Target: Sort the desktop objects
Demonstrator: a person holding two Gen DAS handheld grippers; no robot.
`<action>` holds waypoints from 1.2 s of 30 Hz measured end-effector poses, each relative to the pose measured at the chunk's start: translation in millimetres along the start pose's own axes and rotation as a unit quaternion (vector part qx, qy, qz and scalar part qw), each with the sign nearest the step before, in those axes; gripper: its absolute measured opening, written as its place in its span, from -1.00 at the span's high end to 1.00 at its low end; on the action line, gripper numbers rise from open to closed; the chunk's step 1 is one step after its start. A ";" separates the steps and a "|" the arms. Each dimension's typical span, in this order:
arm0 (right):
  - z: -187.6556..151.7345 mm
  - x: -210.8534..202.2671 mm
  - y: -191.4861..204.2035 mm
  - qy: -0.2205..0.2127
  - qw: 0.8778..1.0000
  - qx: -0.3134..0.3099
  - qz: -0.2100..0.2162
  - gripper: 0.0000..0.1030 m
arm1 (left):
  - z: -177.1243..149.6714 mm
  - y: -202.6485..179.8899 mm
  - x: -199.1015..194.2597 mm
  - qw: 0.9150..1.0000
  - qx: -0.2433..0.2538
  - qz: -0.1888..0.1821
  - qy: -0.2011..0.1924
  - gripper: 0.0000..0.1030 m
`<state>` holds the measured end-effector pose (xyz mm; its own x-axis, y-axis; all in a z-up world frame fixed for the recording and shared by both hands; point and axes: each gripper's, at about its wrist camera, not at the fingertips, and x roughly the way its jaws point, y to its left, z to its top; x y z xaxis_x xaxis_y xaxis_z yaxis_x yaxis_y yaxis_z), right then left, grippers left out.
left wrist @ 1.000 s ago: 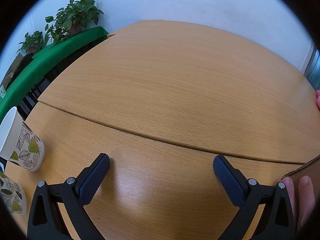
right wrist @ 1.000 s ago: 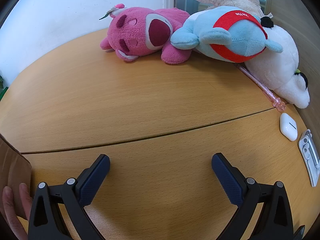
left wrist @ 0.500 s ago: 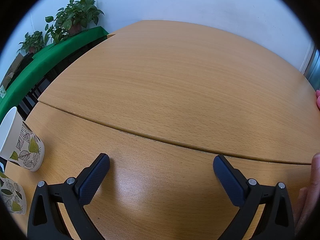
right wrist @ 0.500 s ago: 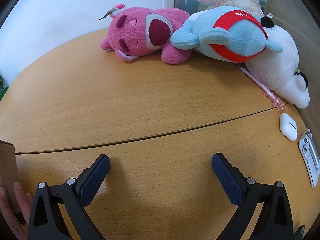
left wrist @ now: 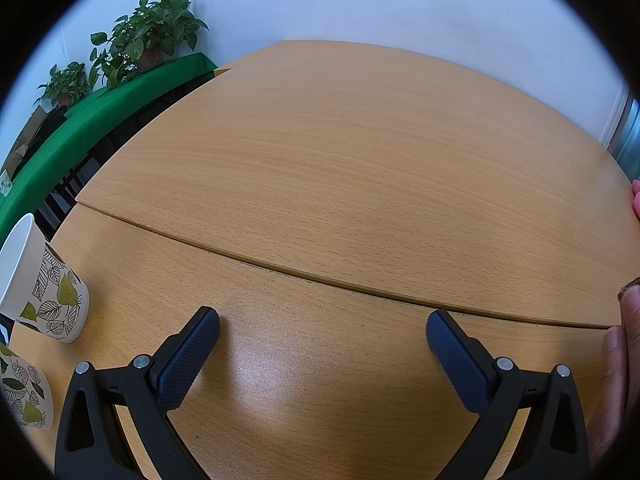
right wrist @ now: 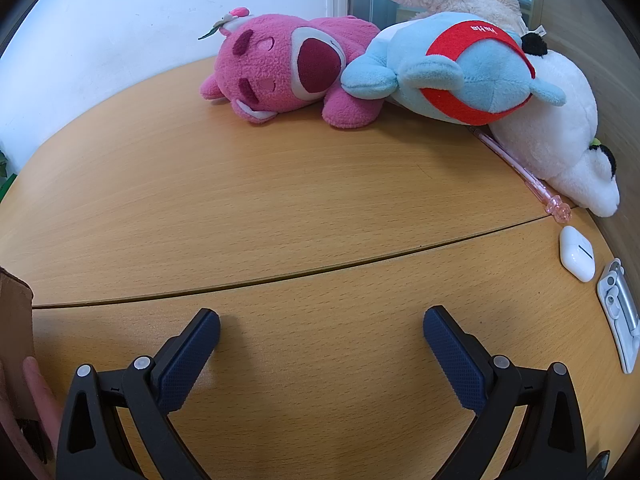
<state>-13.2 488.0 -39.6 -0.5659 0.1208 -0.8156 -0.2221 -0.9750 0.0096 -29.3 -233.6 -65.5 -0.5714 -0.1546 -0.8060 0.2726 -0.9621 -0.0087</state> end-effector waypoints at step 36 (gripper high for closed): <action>-3.4 -0.1 -1.5 -0.001 1.000 0.000 0.001 -1.00 | 0.3 -0.1 0.4 1.000 -0.001 0.000 0.000 -1.00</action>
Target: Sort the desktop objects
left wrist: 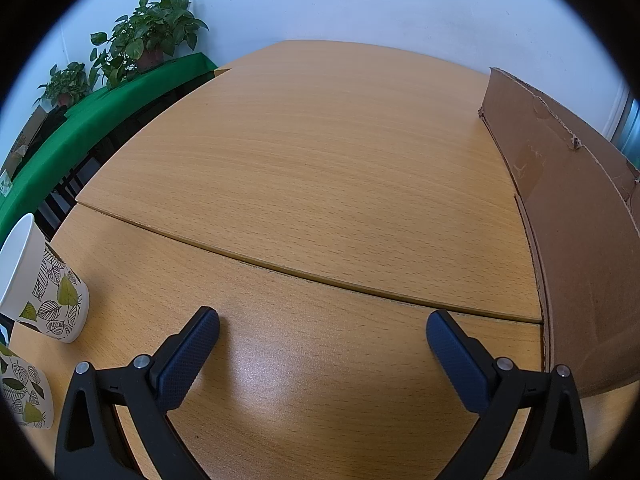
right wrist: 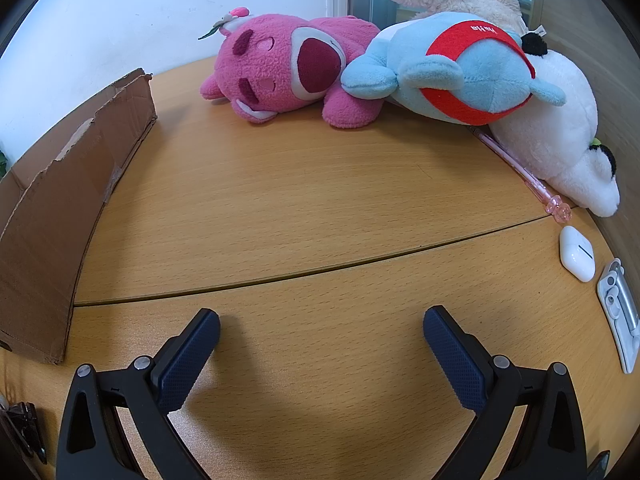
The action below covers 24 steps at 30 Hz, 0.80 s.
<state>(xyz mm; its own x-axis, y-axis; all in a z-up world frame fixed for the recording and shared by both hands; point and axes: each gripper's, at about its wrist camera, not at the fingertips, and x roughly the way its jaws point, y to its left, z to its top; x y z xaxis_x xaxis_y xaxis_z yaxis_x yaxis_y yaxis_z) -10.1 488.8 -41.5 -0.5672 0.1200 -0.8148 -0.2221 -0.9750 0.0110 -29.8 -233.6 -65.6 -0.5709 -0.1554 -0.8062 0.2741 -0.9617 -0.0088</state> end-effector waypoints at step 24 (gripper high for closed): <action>-1.1 0.6 -0.3 -0.001 1.000 0.000 0.000 -1.00 | 0.1 -0.2 0.2 1.000 0.000 0.000 0.000 -1.00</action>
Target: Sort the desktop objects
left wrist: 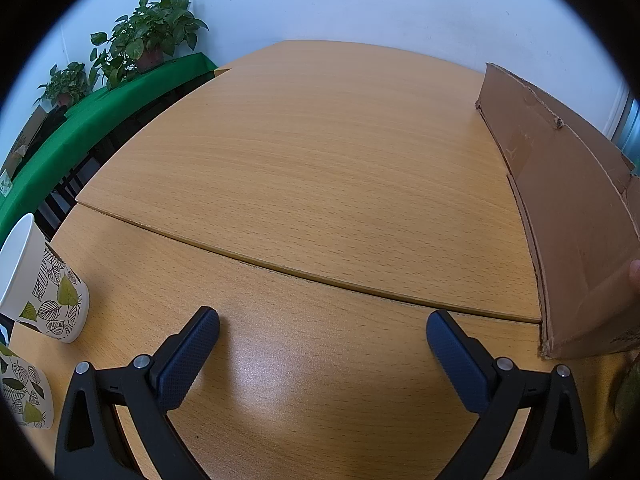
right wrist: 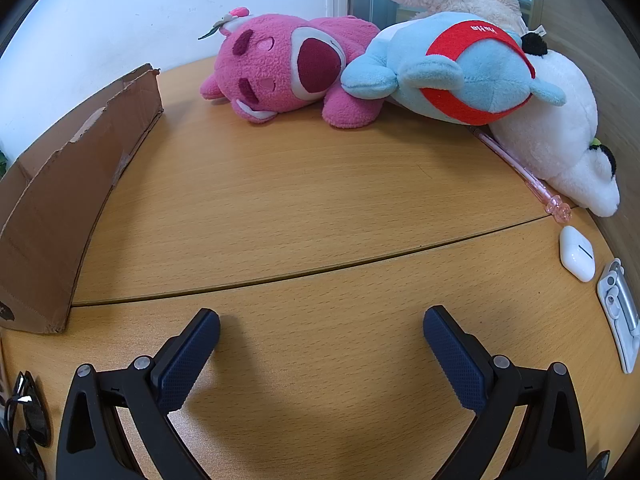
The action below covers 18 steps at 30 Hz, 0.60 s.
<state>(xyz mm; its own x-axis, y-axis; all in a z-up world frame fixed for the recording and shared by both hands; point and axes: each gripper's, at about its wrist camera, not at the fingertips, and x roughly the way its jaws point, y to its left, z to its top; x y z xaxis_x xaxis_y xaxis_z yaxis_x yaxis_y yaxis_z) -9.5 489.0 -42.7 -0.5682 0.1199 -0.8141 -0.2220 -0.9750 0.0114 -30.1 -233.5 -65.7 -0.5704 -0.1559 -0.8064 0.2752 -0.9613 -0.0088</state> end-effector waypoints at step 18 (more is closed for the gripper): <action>0.4 -0.6 0.1 0.000 1.000 0.000 0.000 -1.00 | -0.2 -0.4 0.5 1.000 0.000 0.000 0.000 -1.00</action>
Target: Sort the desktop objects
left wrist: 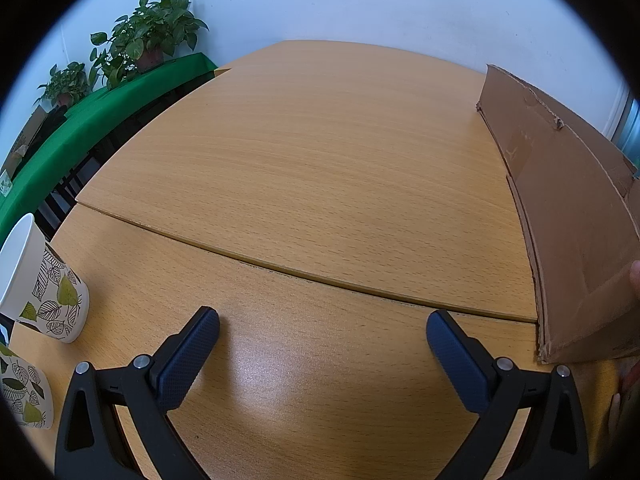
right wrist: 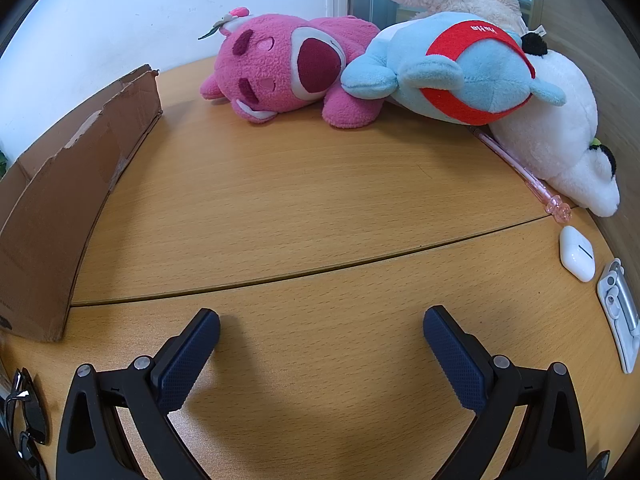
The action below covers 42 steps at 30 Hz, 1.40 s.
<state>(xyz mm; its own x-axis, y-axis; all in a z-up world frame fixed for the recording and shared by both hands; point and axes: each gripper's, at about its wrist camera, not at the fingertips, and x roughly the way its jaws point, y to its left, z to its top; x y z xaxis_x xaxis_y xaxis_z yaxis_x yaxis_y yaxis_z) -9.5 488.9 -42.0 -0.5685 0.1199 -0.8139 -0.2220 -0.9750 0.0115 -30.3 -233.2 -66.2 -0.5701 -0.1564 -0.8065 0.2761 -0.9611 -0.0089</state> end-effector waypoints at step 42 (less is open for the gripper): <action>-99.1 -208.9 126.2 -0.180 0.969 -0.143 0.096 -1.00 | 0.4 -0.3 0.3 1.000 -0.002 0.001 0.000 -1.00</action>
<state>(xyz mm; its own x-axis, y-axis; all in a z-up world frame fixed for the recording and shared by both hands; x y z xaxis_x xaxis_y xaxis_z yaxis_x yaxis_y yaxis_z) 159.7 322.3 71.9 -0.8285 -0.0605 -0.5567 0.1133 -0.9917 -0.0607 -30.9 -233.0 -66.2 -0.5694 -0.1586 -0.8066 0.2798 -0.9600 -0.0088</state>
